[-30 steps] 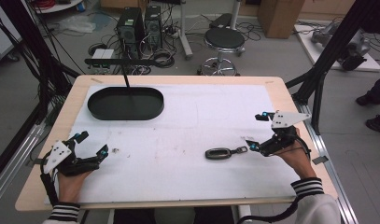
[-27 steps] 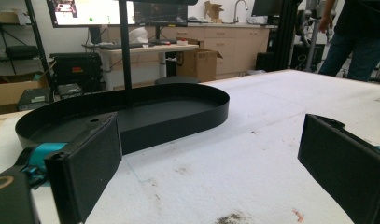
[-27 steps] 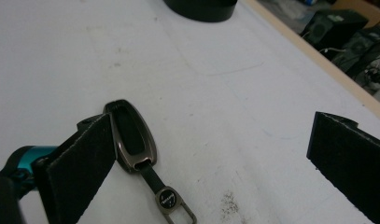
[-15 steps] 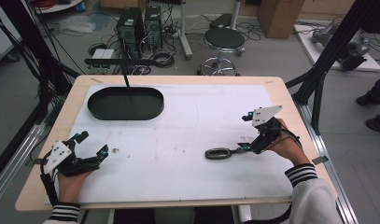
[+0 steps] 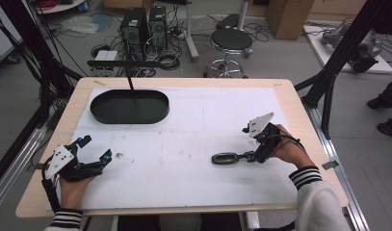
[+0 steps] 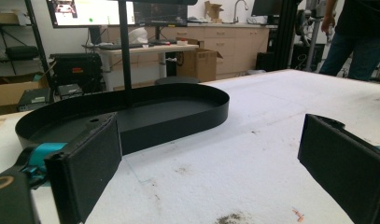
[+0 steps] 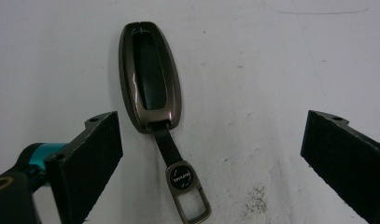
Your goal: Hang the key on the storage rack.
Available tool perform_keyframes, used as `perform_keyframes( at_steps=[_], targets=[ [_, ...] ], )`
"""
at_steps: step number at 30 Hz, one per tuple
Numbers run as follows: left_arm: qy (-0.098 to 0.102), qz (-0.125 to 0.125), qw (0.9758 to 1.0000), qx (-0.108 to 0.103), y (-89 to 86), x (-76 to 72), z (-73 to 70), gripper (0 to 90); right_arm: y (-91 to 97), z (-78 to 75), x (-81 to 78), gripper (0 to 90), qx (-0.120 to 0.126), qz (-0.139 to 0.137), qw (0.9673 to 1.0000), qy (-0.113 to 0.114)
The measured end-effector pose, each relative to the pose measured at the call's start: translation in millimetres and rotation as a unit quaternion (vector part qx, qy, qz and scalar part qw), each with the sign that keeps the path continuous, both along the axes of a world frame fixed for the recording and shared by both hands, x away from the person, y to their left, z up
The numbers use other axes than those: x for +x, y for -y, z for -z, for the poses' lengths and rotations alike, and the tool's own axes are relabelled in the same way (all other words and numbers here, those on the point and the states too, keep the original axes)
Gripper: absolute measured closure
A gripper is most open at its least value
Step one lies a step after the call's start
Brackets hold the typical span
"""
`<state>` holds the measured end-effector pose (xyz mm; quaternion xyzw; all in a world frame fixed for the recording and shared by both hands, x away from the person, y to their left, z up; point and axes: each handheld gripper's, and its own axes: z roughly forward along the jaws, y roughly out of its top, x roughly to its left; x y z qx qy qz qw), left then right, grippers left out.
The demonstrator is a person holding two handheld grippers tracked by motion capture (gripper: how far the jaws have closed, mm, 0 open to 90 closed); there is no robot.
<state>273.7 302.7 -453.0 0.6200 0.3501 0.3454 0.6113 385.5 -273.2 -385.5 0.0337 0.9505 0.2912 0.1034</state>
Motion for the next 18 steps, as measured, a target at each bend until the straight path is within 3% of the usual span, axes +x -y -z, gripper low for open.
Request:
perform_keyframes(
  at_steps=[3, 5, 7, 12, 18],
  targets=[
    [0.000, 0.000, 1.0000, 0.001, 0.2, -0.1, 0.0, 6.7, -3.3, 2.3, 0.8, 7.5, -0.012, -0.009, 0.9999, -0.007],
    [0.001, 0.000, 1.0000, 0.000, 0.1, -0.1, 0.0, 6.7, -5.3, 2.8, 1.3, 16.3, -0.020, -0.022, 0.9995, -0.012],
    [0.001, 0.000, 1.0000, 0.000, 0.3, -0.3, 0.1, 6.7, -7.4, 4.1, 1.0, 17.9, -0.031, -0.033, 0.9988, -0.016],
    [0.001, 0.000, 1.0000, 0.000, 0.3, -0.3, 0.0, 6.7, -10.8, 8.3, 4.5, 29.1, -0.056, -0.037, 0.9972, -0.034],
    [0.001, 0.000, 1.0000, -0.001, 0.2, -0.3, 0.0, 6.7, -14.0, 11.2, 5.3, 36.3, -0.082, -0.053, 0.9947, -0.032]
  ],
)
